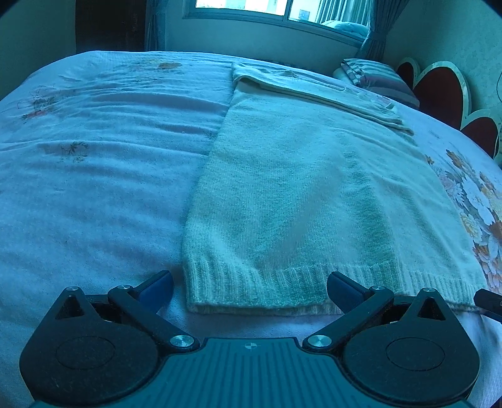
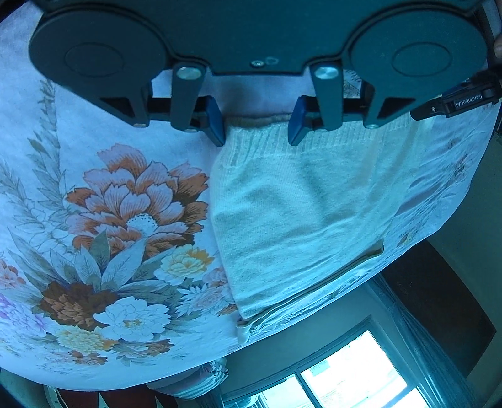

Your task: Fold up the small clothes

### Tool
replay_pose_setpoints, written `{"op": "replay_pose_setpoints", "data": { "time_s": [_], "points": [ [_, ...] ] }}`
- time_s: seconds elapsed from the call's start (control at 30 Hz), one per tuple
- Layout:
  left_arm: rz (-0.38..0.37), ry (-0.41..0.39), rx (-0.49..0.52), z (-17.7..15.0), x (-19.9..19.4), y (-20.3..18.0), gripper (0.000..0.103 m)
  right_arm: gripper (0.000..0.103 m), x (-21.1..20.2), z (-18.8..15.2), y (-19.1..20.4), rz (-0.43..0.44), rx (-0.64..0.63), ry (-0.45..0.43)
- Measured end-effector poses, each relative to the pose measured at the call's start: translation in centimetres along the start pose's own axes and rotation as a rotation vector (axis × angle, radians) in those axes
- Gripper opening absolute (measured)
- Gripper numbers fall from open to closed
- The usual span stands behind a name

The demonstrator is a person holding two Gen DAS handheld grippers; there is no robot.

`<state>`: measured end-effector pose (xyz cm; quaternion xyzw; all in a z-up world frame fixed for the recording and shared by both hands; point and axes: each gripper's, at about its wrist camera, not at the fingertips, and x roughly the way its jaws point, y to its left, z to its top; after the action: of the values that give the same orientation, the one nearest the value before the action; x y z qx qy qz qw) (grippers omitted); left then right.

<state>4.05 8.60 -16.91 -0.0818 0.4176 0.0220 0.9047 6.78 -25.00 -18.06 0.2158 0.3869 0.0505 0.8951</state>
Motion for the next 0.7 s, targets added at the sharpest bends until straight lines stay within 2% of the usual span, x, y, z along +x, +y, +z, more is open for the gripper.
{"op": "replay_pose_setpoints", "data": {
  "time_s": [0.17,0.47,0.57,0.6,0.63,0.67,0.7],
  "points": [
    [0.001,0.004,-0.071,0.5,0.4,1.2,0.103,0.026,-0.2,0.2,-2.0,0.020,0.123,0.000],
    [0.009,0.009,-0.027,0.3,0.8,0.1,0.103,0.026,-0.3,-0.2,-2.5,0.040,0.166,-0.013],
    [0.010,0.006,-0.027,0.4,0.7,0.1,0.102,0.012,0.0,0.2,-2.0,0.050,0.140,0.001],
    [0.016,0.001,-0.022,0.4,0.7,0.1,0.099,0.011,0.1,0.2,-1.9,0.048,0.132,0.002],
    [0.039,-0.010,-0.003,0.4,0.5,-0.1,0.084,0.011,0.1,0.2,-1.8,0.043,0.125,0.004],
    [0.049,-0.017,0.012,0.4,0.4,-0.2,0.077,0.010,0.1,0.2,-1.6,0.041,0.118,0.001],
    [0.044,-0.017,0.011,0.5,0.4,-0.1,0.076,0.010,0.1,0.1,-1.5,0.038,0.110,0.001]
  ]
}}
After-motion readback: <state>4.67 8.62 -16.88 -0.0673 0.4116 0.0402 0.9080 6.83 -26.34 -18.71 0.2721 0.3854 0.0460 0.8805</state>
